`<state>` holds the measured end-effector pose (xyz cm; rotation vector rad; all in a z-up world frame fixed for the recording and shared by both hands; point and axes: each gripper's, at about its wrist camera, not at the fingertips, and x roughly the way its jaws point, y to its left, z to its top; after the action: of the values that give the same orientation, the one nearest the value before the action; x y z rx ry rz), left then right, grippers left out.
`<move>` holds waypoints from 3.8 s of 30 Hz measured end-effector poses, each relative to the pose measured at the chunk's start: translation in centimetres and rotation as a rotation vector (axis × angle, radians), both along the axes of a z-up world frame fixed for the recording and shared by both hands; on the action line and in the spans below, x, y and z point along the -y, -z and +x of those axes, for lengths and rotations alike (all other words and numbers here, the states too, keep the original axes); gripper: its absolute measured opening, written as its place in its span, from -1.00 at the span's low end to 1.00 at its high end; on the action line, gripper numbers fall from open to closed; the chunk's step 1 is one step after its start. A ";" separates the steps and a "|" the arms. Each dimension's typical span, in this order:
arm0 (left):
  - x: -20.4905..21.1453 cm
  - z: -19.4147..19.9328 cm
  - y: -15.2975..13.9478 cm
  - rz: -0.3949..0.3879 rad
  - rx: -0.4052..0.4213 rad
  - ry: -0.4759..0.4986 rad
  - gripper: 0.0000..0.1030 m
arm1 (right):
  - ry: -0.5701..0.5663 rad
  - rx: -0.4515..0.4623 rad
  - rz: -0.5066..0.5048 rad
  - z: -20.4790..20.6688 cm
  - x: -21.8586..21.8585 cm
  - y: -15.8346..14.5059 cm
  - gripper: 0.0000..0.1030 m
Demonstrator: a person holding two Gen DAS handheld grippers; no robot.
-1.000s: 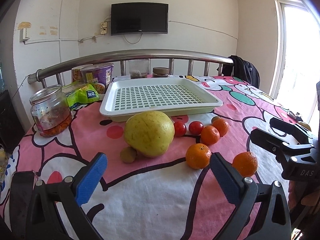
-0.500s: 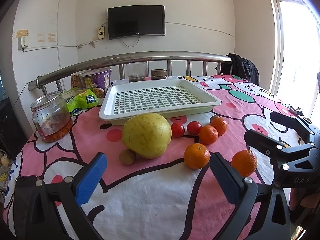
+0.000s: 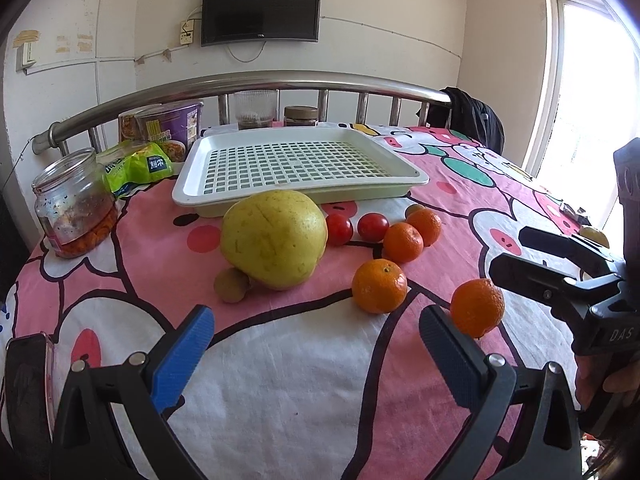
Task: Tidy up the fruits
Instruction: 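Move both tools toward the mandarins lying in front of the tray, then grasp a small mandarin with the left tool while the right tool grasps a large mandarin, then carry both mandarins over the white tray and open both tools to release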
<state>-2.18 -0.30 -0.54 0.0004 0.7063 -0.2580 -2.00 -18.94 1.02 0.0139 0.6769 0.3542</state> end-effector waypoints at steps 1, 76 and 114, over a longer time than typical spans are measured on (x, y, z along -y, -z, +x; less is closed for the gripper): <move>0.0 0.1 0.0 -0.009 -0.015 0.010 1.00 | -0.014 -0.008 -0.006 -0.2 0.2 -0.1 1.00; -0.2 17.5 -5.3 -0.142 -0.015 -0.098 -0.16 | -0.005 -0.110 0.095 17.8 -2.7 -3.5 -0.17; -5.8 26.1 1.5 -0.331 -0.371 -0.043 0.15 | 0.035 -0.268 -0.036 23.7 -4.2 2.2 0.34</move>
<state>23.95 5.52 -2.08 -0.3858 1.0232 -0.3354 21.67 -14.74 -1.22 0.0396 0.9466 0.3090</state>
